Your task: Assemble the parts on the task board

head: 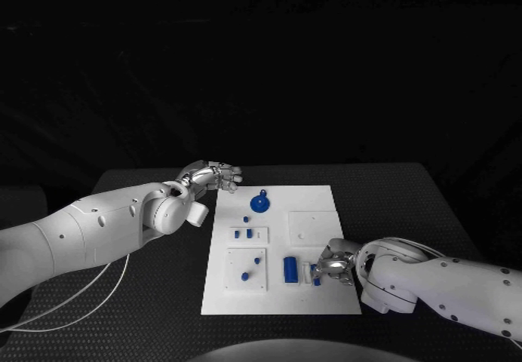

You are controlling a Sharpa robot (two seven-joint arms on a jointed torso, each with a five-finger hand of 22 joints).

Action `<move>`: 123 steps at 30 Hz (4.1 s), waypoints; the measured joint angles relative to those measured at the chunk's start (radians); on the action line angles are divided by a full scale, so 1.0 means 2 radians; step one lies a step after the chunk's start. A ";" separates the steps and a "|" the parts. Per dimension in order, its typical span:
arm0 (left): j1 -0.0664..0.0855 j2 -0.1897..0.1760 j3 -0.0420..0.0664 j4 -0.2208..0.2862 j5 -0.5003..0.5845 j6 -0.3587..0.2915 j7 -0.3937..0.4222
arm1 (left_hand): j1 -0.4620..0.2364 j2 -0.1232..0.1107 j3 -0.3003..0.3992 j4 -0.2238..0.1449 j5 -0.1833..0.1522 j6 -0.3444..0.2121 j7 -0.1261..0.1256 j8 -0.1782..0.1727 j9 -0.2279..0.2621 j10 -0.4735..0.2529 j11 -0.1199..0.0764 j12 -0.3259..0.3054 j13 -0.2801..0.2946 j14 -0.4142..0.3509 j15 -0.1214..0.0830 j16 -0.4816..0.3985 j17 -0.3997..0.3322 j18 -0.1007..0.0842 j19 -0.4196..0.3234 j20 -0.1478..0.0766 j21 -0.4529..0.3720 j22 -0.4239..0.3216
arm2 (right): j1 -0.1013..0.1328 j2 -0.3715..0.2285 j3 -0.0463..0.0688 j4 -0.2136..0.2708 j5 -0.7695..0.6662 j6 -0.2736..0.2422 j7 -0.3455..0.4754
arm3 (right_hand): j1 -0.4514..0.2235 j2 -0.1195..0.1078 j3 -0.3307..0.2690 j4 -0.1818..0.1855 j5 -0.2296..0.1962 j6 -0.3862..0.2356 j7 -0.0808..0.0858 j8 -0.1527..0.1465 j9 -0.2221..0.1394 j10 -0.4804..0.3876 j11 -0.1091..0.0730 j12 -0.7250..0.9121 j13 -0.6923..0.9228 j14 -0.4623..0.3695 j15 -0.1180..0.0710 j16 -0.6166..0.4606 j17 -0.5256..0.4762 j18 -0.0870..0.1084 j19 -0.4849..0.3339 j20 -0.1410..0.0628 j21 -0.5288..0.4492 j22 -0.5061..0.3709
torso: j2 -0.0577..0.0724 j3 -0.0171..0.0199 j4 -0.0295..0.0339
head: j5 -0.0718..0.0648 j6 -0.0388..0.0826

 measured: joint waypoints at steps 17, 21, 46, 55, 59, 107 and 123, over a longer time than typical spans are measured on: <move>0.000 -0.001 0.000 0.002 0.000 0.001 -0.002 | 0.000 0.000 0.000 0.000 0.000 0.000 0.000 0.000 0.000 0.000 0.000 0.000 0.000 0.000 0.000 -0.002 0.001 -0.001 0.000 0.000 0.000 0.000 | 0.000 0.016 0.000 -0.014 0.011 -0.004 0.000 | 0.000 0.000 -0.001 -0.001 0.000 0.000 0.000 0.000 0.004 0.000 0.000 0.000 0.000 0.001 0.001 0.000 0.000 0.000 0.000 0.000 0.000 -0.001 | 0.001 0.0000 0.0009 | 0.003 -0.001; 0.000 -0.001 0.000 0.003 0.000 0.001 -0.002 | 0.000 0.000 0.001 0.001 0.000 0.000 0.000 0.000 0.000 0.000 0.000 0.000 0.000 0.000 0.000 -0.002 0.001 -0.001 0.000 0.000 0.000 0.000 | 0.001 0.019 0.001 -0.019 0.012 0.004 -0.003 | 0.000 0.000 -0.007 0.000 -0.002 0.000 0.000 0.000 0.006 0.000 0.000 -0.002 0.000 0.001 0.001 -0.001 0.000 0.000 0.000 0.000 0.000 -0.001 | 0.001 -0.0003 0.0009 | 0.003 0.000; 0.000 -0.002 0.000 0.004 0.000 0.004 -0.005 | 0.000 0.000 0.000 0.003 0.000 0.000 0.000 0.000 0.000 0.000 0.000 0.000 0.000 0.000 0.000 -0.002 0.002 0.003 0.000 0.000 -0.002 0.001 | 0.001 0.022 0.000 -0.020 0.012 0.012 -0.007 | -0.057 -0.065 -0.085 0.034 -0.033 0.000 0.000 0.000 0.004 0.001 0.001 -0.004 0.002 0.004 -0.003 -0.004 0.004 0.002 0.005 -0.001 0.000 -0.006 | 0.001 0.0000 0.0004 | 0.006 -0.002; 0.000 -0.003 0.000 0.004 0.000 0.004 -0.005 | 0.000 0.000 0.000 0.003 0.000 0.000 0.000 0.000 0.000 0.000 0.000 0.000 0.000 0.000 0.000 -0.002 0.002 0.003 0.000 0.000 -0.002 0.001 | 0.000 0.016 0.000 -0.013 0.012 0.012 -0.006 | -0.050 -0.055 -0.086 0.038 -0.033 0.000 0.000 0.000 0.006 -0.001 -0.001 -0.004 0.002 0.004 -0.003 -0.004 0.005 0.002 0.004 -0.003 0.000 -0.007 | 0.001 0.0002 0.0004 | 0.007 -0.002; 0.000 -0.003 0.000 0.004 0.000 0.005 -0.005 | 0.000 0.000 0.000 0.003 0.000 0.000 0.000 0.000 0.000 0.000 0.000 0.000 0.000 0.000 0.000 -0.002 0.002 0.003 0.000 0.000 -0.002 0.001 | 0.000 0.011 0.000 -0.007 0.013 0.012 -0.005 | -0.050 -0.042 -0.083 0.040 -0.033 -0.001 -0.001 0.000 0.006 -0.001 -0.001 -0.004 0.003 0.004 -0.003 -0.004 0.005 0.002 0.003 -0.005 0.000 -0.007 | 0.001 0.0002 0.0004 | 0.007 -0.002; 0.000 -0.004 0.000 0.004 0.000 0.007 -0.008 | 0.000 0.000 0.000 0.003 0.000 0.000 0.000 0.000 0.001 0.000 0.000 0.000 0.000 0.000 0.000 -0.004 0.004 -0.001 0.000 0.000 -0.002 0.003 | 0.000 0.012 0.000 -0.017 -0.001 0.050 0.002 | -0.006 -0.032 -0.100 0.031 -0.033 0.002 -0.004 0.001 0.004 0.001 -0.003 -0.006 0.004 0.007 -0.003 -0.008 0.009 0.005 0.003 -0.004 0.000 -0.011 | 0.001 0.0002 0.0006 | 0.005 -0.005; 0.000 -0.003 0.000 0.004 0.000 0.008 -0.009 | 0.000 0.000 0.001 0.004 0.000 0.000 0.000 0.000 0.001 0.000 0.000 0.000 0.000 0.000 0.000 -0.004 0.005 0.003 0.000 0.000 -0.004 0.003 | 0.001 0.024 0.001 -0.026 -0.011 0.061 0.000 | 0.020 0.000 -0.059 -0.002 -0.031 0.007 -0.004 -0.001 0.001 0.001 -0.003 -0.006 0.006 0.007 -0.003 -0.008 0.010 0.006 0.002 -0.006 0.003 -0.009 | 0.001 0.0002 0.0004 | 0.005 -0.006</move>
